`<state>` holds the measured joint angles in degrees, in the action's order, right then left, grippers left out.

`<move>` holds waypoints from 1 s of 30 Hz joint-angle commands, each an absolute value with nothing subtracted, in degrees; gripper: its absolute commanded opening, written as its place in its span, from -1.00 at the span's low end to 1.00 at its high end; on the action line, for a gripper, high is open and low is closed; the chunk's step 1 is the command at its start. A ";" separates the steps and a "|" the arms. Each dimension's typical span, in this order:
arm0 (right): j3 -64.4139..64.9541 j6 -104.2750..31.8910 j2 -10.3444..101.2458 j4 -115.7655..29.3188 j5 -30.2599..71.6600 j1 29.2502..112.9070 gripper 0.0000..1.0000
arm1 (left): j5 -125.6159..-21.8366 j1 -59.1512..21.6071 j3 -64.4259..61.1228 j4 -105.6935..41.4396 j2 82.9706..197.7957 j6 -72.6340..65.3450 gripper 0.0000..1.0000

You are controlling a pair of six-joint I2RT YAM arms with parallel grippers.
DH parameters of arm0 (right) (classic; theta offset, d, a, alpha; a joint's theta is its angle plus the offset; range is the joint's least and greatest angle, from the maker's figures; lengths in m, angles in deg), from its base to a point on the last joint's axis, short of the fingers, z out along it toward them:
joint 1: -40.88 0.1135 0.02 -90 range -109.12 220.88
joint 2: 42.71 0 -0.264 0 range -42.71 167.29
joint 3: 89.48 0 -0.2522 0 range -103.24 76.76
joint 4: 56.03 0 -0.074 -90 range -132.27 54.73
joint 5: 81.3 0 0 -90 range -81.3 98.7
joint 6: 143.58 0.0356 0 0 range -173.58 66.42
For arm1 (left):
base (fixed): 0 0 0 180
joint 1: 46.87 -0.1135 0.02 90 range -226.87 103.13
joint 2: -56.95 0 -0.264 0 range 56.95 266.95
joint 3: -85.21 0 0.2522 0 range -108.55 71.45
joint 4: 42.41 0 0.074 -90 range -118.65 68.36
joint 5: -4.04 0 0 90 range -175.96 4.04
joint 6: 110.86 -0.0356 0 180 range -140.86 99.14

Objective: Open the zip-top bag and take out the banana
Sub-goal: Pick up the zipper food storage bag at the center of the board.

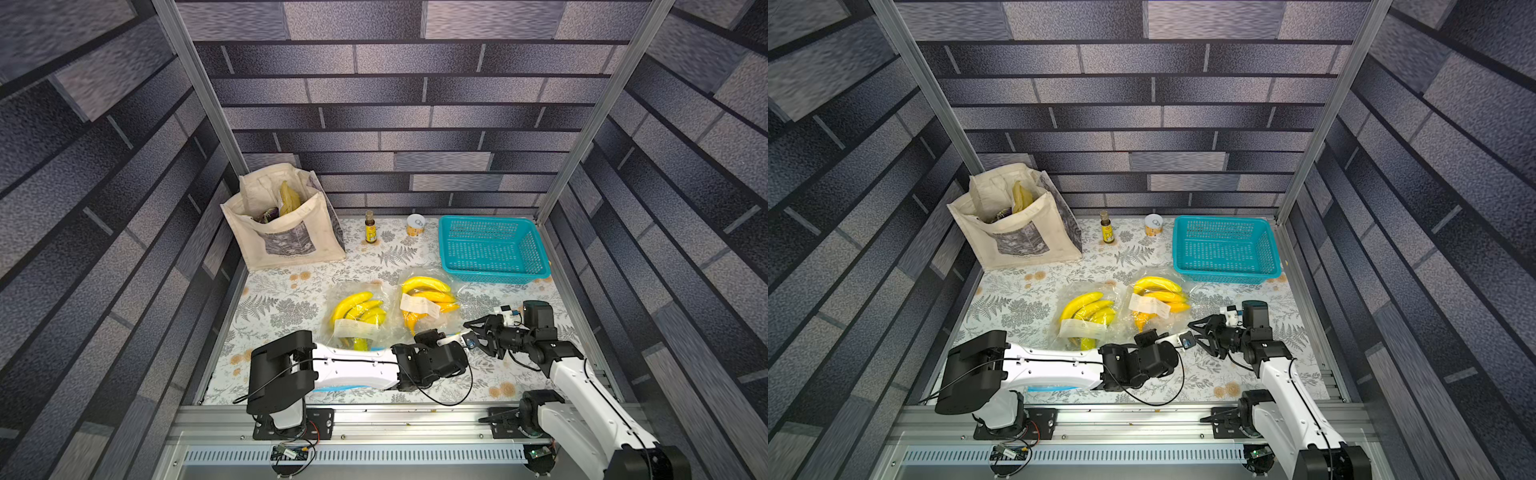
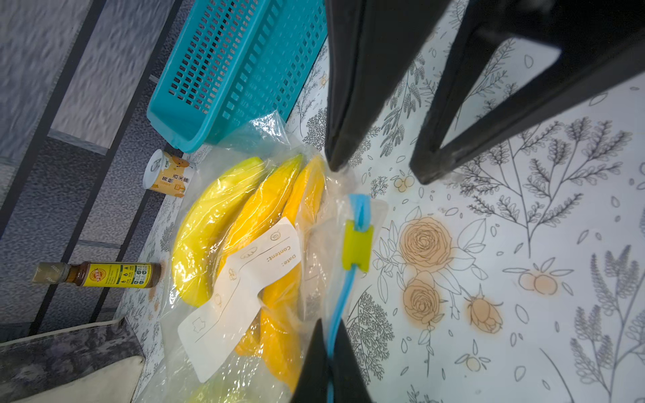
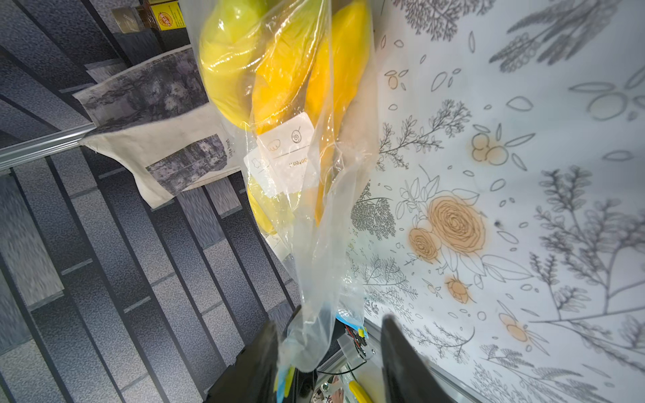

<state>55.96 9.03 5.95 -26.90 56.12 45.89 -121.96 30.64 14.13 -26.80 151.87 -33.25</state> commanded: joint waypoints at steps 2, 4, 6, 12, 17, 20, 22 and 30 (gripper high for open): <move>56.89 12.27 5.95 -30.73 57.12 45.96 -0.01 | -121.75 30.82 15.08 -28.35 149.09 -32.22 -0.97; 57.72 14.37 4.70 -31.51 57.46 45.98 0.00 | -121.25 30.91 14.86 -28.92 149.35 -32.66 -0.96; 58.99 17.79 3.57 -34.14 57.75 46.14 0.00 | -120.86 30.91 14.46 -29.58 149.81 -33.23 -0.96; 59.19 21.09 1.41 -34.75 57.20 46.92 0.00 | -120.29 31.00 14.13 -30.79 150.85 -34.14 -0.96; 59.11 23.51 2.97 -38.34 57.15 47.50 -0.01 | -119.84 31.18 14.24 -31.28 150.73 -34.26 -0.96; 58.11 23.39 4.48 -38.71 56.78 48.59 -0.02 | -119.80 31.26 14.39 -31.76 150.61 -34.49 -0.95; 57.78 23.29 5.70 -39.48 56.64 49.17 -0.09 | -119.62 31.31 14.30 -32.07 150.72 -34.62 -0.95; 55.74 23.37 7.38 -40.58 56.41 49.88 -0.40 | -118.31 31.35 14.56 -32.47 150.71 -34.82 -0.94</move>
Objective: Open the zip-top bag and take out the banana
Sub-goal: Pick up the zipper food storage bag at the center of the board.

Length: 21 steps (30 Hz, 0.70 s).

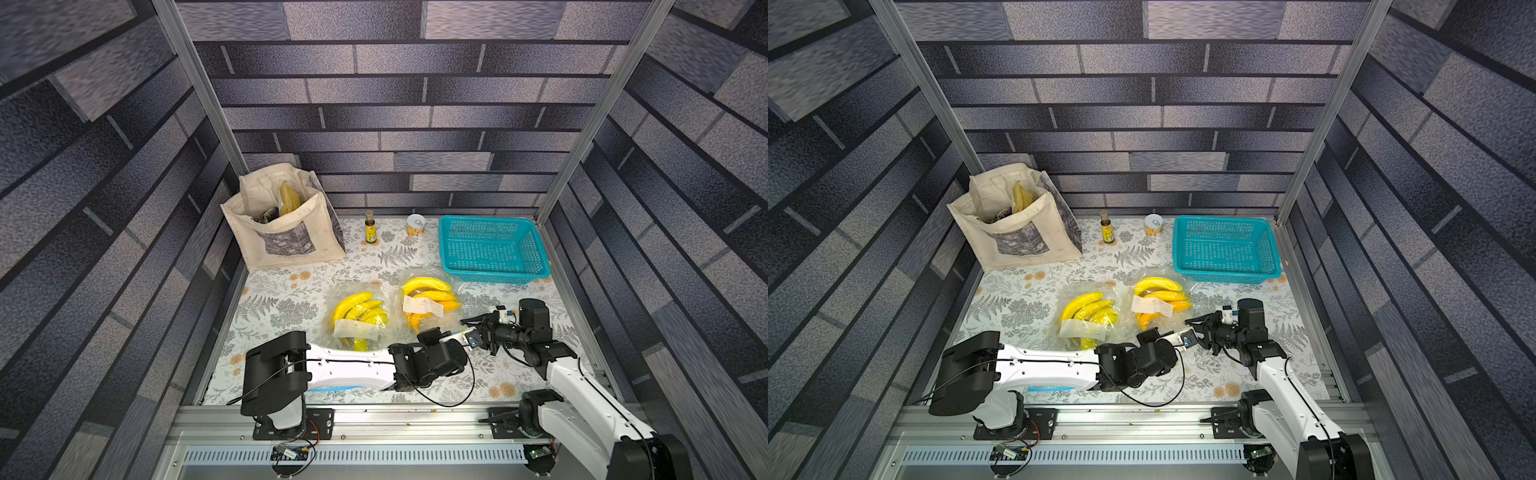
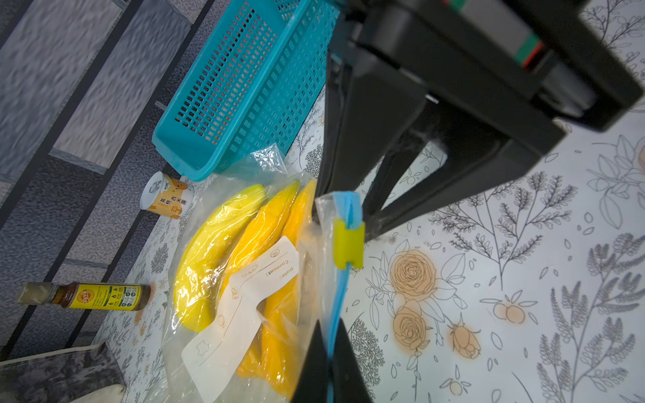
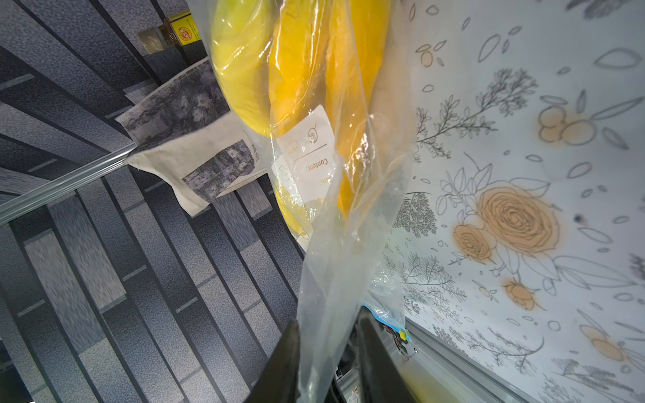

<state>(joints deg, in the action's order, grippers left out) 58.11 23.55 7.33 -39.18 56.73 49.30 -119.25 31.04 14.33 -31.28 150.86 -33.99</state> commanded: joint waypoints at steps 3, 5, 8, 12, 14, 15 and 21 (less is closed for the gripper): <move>54.79 22.67 7.44 -39.69 56.74 49.89 -0.42 | -117.95 31.31 14.91 -32.60 150.56 -34.90 -0.95; 54.71 22.17 7.50 -39.07 56.68 49.86 -0.45 | -117.82 31.26 15.25 -32.90 150.30 -34.88 -0.95; 54.73 21.22 7.50 -38.31 56.78 49.86 -0.45 | -117.40 31.09 15.96 -33.12 149.49 -34.75 -0.95; 51.64 8.85 7.03 -27.93 53.86 49.84 -0.12 | -116.24 30.36 16.42 -32.88 147.96 -33.99 -0.94; 49.95 2.85 6.46 -25.02 51.72 49.84 0.09 | -115.46 29.73 16.39 -32.40 146.89 -33.71 -0.94; 49.78 2.58 5.99 -26.21 51.67 49.84 0.12 | -115.10 29.28 16.36 -31.79 146.42 -33.48 -0.94; 46.30 -3.75 7.80 -24.57 53.22 49.92 0.38 | -112.82 27.17 16.39 -29.48 144.32 -33.43 -0.95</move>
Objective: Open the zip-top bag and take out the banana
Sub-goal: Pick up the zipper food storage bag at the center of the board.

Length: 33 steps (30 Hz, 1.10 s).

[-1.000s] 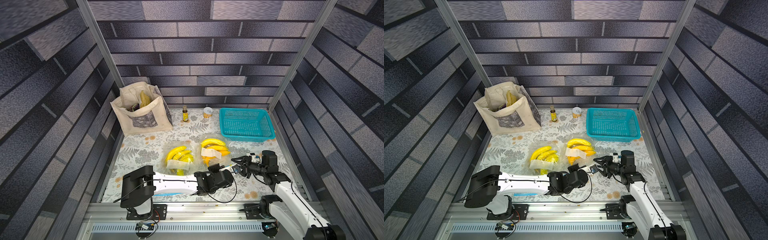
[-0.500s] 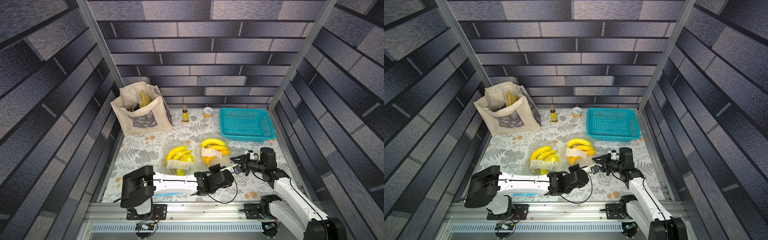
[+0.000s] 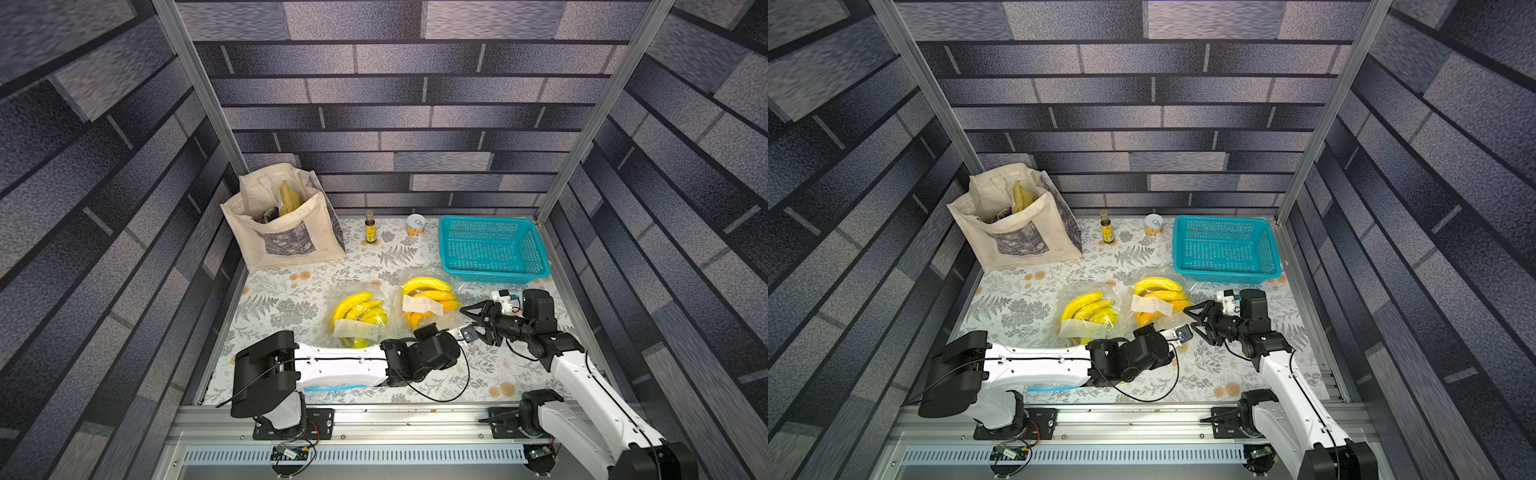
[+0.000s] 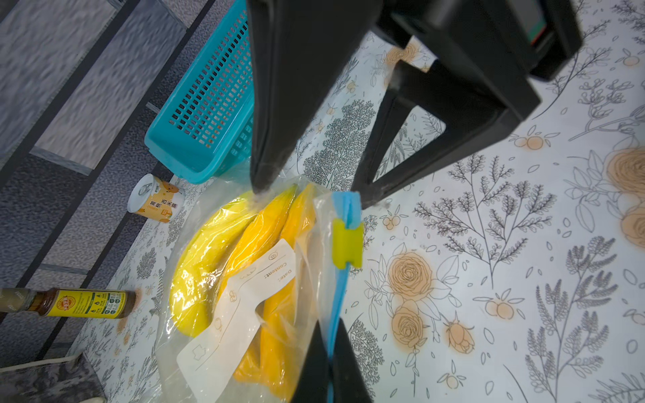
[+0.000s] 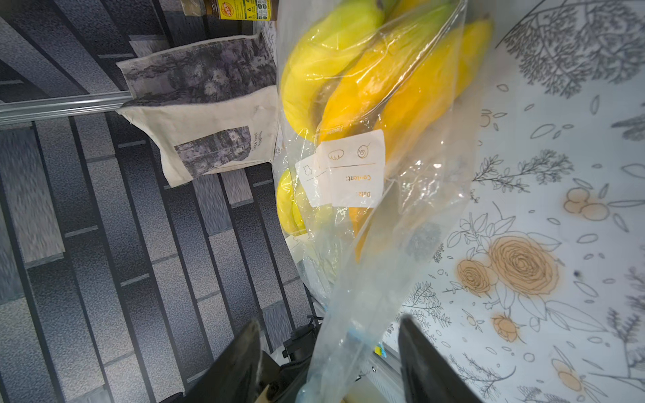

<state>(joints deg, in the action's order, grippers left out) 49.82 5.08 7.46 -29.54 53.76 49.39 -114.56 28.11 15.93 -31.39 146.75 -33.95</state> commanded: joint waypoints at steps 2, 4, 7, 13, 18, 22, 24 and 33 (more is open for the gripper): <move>43.88 -12.99 6.31 -19.97 48.99 49.80 0.40 | -109.83 25.45 16.36 -27.77 142.60 -32.61 -0.94; 42.75 -20.18 3.95 -18.94 43.90 49.87 0.41 | -105.98 23.05 16.42 -25.74 140.53 -31.72 -0.93; 43.58 -25.53 0.20 -25.01 39.53 49.87 0.43 | -97.97 18.89 16.42 -22.71 137.10 -30.32 -0.92; 48.29 -38.10 -2.63 -41.85 46.96 50.01 0.51 | -83.11 10.72 13.95 -16.87 134.63 -29.23 -0.88; 43.28 -46.44 6.10 -42.41 55.36 51.74 0.49 | -73.77 7.81 9.52 -12.60 137.47 -30.31 -0.87; 36.98 -55.25 13.75 -35.22 55.87 56.72 0.42 | -69.72 5.88 7.26 -11.43 140.19 -30.37 -0.86; 35.06 -57.50 16.63 -32.83 57.33 57.28 0.37 | -68.05 4.84 6.22 -11.23 141.32 -30.44 -0.85; 35.19 -59.26 16.66 -34.47 55.32 57.48 0.32 | -61.91 -1.48 2.79 -10.16 143.70 -30.18 -0.87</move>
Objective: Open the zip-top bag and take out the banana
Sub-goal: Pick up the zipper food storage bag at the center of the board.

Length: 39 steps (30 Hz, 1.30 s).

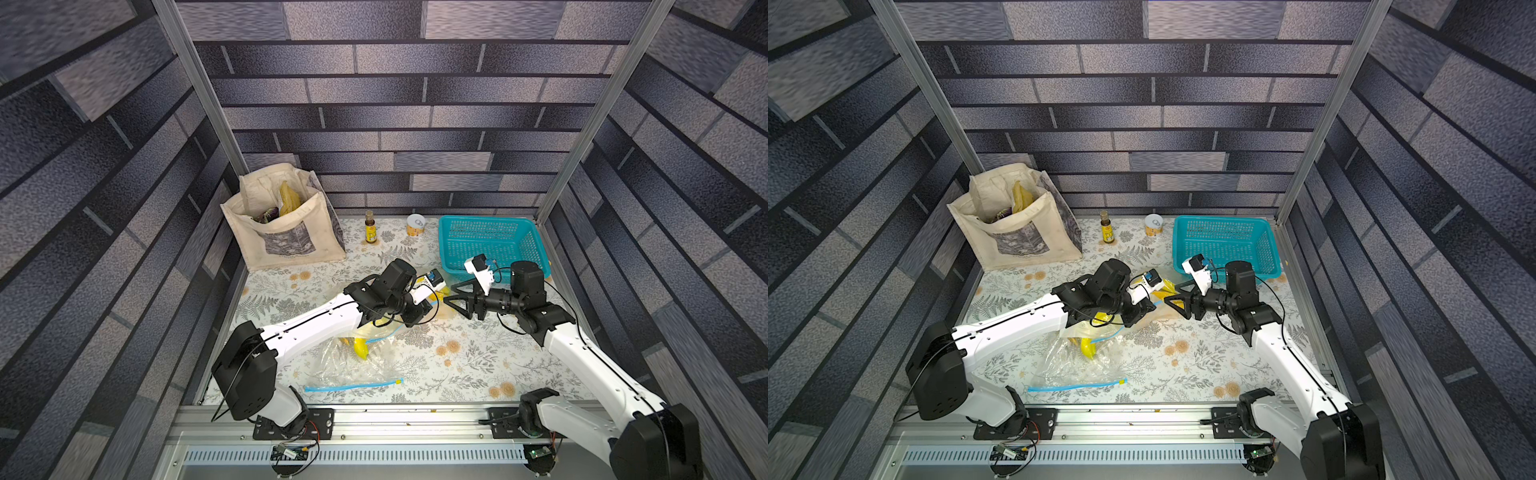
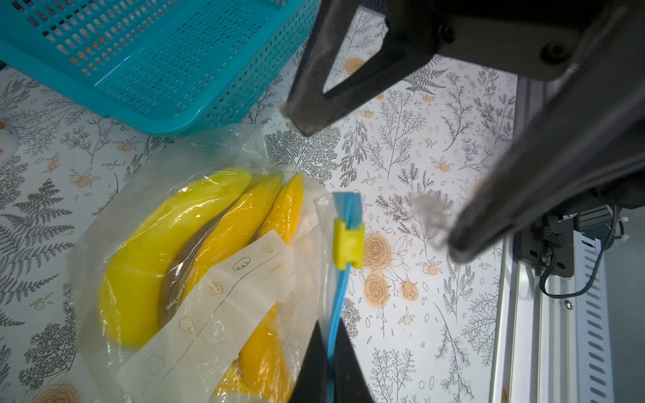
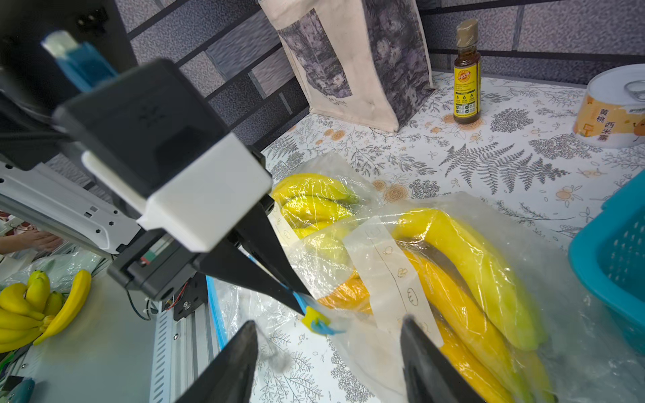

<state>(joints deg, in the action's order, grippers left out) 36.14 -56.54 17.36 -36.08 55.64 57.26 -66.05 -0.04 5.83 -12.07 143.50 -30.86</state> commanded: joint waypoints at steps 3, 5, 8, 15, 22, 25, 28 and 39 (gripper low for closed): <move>34.48 -59.47 18.06 -35.87 56.88 57.55 0.30 | -59.35 -3.45 1.76 -9.44 143.86 -30.28 -0.88; 33.20 -59.37 20.52 -36.33 58.53 57.49 0.29 | -57.60 -4.16 1.29 -9.45 144.17 -30.19 -0.87; 31.00 -59.26 24.94 -37.42 60.07 57.57 0.27 | -56.09 -4.50 0.02 -8.85 145.46 -30.32 -0.88; 26.93 -61.05 30.16 -37.50 61.66 58.15 0.02 | -55.29 -4.92 -1.22 -8.90 147.28 -30.24 -0.88; 26.47 -62.17 31.06 -36.46 63.72 58.11 -0.03 | -54.49 -6.81 -1.72 -9.62 147.25 -29.78 -0.87; 25.45 -63.65 32.14 -33.82 65.31 58.10 0.05 | -54.23 -7.30 -2.37 -9.66 147.42 -29.74 -0.87; 25.43 -64.07 32.68 -33.64 65.39 58.11 0.09 | -53.73 -7.96 -2.56 -10.21 147.31 -29.37 -0.87; 23.14 -64.04 35.07 -34.54 65.32 58.39 -0.37 | -52.48 -8.66 -2.25 -12.15 147.85 -28.08 -0.87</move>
